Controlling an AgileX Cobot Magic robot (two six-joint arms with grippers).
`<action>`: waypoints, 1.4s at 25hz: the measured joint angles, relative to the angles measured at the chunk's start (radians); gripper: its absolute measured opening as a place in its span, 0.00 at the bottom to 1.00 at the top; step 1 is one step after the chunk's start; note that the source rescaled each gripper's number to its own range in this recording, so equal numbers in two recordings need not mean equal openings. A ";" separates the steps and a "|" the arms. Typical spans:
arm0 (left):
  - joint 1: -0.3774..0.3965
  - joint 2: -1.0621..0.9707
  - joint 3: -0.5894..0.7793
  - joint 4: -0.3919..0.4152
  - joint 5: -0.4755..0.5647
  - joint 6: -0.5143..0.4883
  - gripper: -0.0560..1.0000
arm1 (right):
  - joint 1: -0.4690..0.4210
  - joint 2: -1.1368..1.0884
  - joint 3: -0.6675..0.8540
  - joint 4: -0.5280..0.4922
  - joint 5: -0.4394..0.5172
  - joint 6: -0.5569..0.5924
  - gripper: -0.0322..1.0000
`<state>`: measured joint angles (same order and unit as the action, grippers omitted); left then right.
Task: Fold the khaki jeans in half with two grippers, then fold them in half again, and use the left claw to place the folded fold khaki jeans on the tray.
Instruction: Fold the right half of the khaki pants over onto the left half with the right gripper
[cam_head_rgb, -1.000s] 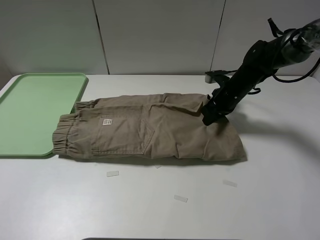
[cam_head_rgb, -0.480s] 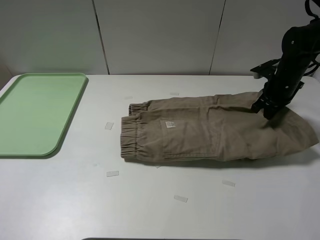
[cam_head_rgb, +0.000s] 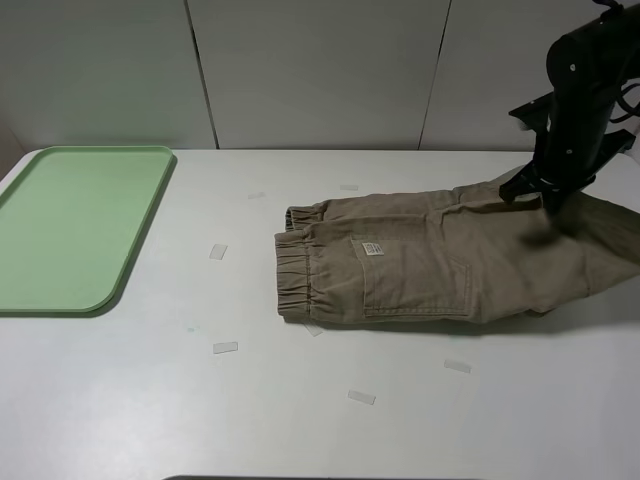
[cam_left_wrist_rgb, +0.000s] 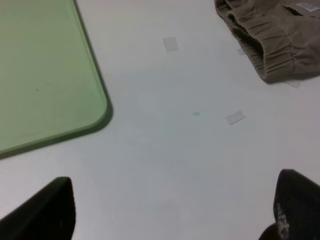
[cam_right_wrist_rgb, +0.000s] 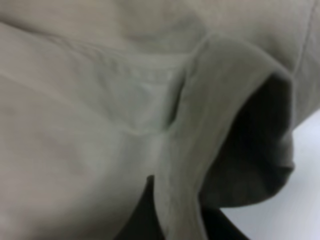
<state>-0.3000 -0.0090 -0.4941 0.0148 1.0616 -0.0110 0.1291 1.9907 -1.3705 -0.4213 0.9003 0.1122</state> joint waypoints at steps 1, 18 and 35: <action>0.000 0.000 0.000 0.000 0.000 0.000 0.84 | 0.024 -0.021 0.000 0.000 0.007 0.018 0.07; 0.000 0.000 0.000 0.018 0.000 0.011 0.84 | 0.341 -0.136 0.000 0.289 -0.074 0.061 0.07; 0.000 0.000 0.000 0.043 0.000 0.011 0.84 | 0.403 -0.039 0.000 0.594 -0.263 0.062 0.07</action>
<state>-0.3000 -0.0090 -0.4941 0.0578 1.0616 0.0000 0.5321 1.9514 -1.3705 0.1731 0.6372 0.1739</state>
